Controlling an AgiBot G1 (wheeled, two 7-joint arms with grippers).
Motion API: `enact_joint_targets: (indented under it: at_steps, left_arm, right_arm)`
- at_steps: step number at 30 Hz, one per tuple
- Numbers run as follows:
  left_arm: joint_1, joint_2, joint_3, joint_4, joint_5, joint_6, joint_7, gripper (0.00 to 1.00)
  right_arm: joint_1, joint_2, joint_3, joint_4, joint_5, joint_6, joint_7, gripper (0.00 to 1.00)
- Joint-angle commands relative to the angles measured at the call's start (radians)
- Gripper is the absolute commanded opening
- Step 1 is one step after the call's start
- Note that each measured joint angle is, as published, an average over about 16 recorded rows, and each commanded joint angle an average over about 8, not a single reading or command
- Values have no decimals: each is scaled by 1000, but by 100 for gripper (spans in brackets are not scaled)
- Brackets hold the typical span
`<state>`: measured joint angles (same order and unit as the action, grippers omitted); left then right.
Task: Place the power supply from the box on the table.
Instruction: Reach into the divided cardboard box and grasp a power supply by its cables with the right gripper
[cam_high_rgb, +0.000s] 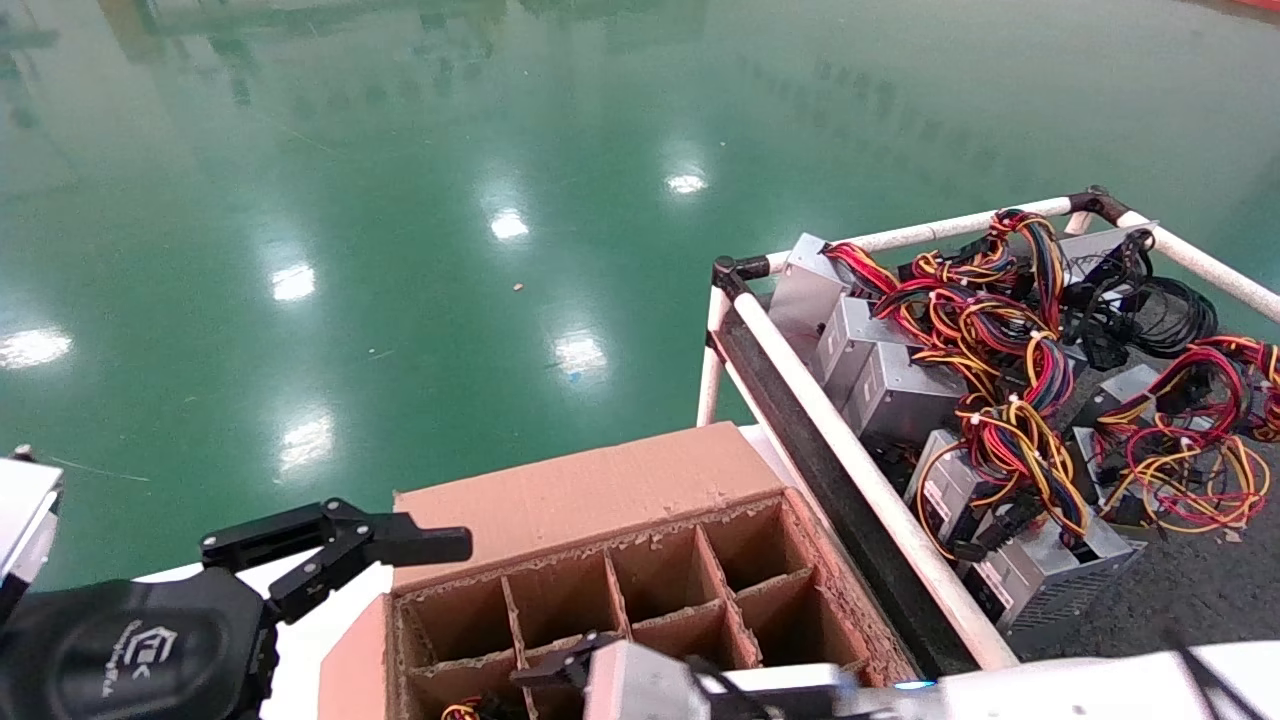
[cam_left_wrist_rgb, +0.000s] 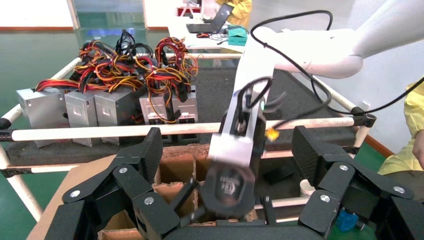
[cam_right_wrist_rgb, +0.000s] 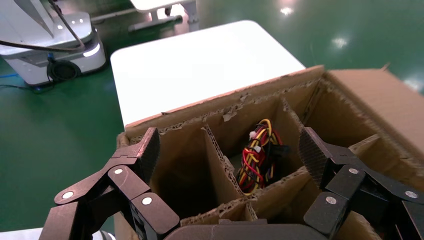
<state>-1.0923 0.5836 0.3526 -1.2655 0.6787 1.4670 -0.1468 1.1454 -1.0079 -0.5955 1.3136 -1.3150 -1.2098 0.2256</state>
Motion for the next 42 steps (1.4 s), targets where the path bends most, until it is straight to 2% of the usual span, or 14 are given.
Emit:
enact_joint_targets:
  at_steps: [1,6,8,10,22,42]
  left_arm:
    - [0,0,0,0,0,0,0,100]
    - [0,0,0,0,0,0,0,100]
    - [0,0,0,0,0,0,0,100]
    - [0,0,0,0,0,0,0,100]
    - [0,0,0,0,0,0,0,100]
    - [0,0,1,0,0,0,0,100]
  right_arm:
    - [5,-24,-18,1,-34,19,16,75]
    - [29,-74,-55,-4,-117,66,95,18]
    - [38,-92,-67,-7,-145,82,122,8]
    - [46,-107,-77,-10,-171,95,146,1]
    - [67,-144,-111,-14,-250,120,229,0]
    - [66,-154,-132,-25,-313,144,271,0]
